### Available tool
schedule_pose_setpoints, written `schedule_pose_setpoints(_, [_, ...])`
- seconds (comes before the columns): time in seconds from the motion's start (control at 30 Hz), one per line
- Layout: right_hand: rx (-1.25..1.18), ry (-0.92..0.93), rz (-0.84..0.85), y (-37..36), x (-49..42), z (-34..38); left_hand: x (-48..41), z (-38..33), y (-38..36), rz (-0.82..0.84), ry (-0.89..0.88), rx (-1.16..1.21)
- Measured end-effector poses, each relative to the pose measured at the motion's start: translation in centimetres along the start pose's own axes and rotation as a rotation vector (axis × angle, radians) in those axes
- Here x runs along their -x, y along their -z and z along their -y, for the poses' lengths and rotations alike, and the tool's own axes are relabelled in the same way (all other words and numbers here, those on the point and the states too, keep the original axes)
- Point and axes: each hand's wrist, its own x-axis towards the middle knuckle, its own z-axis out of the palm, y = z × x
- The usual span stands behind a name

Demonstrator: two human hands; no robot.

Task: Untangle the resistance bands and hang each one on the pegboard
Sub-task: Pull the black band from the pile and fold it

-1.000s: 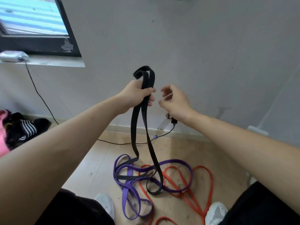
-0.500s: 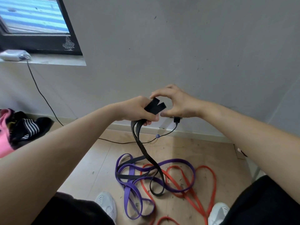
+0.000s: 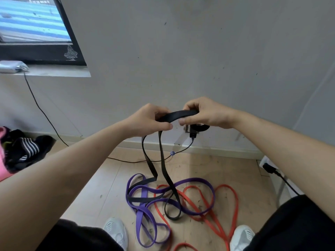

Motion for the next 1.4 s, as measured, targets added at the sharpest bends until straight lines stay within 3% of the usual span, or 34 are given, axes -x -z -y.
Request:
schedule_pose_setpoints(0.17, [-0.231,0.028,-0.01,0.9,0.8,1.0,-0.5,-0.8,-1.1,-0.058,-0.026,0.14])
schedule_pose_setpoints(0.57, [-0.462,0.139,-0.55,4.8,2.7,2.9,-2.8,-3.2,-5.2,-0.005,-0.008,0.419])
schedule_pose_setpoints(0.7, [-0.533,0.135,-0.721,7.1,3.8,2.2,-3.5,-3.7,-5.5,-0.063,0.006,0.46])
schedule_pose_setpoints(0.87, [-0.53,0.064,-0.815,9.0,5.0,0.3,-4.5,-4.4,-5.1,-0.148,-0.019,0.483])
schedule_pose_setpoints(1.1, [-0.451,-0.044,-0.709,9.8,5.4,-2.6,-4.2,-5.1,-2.9,-0.276,-0.074,0.485])
schedule_pose_setpoints(1.4, [-0.169,-0.265,-0.135,7.8,5.7,-4.9,-3.3,-4.9,-0.1,-0.365,-0.068,0.519])
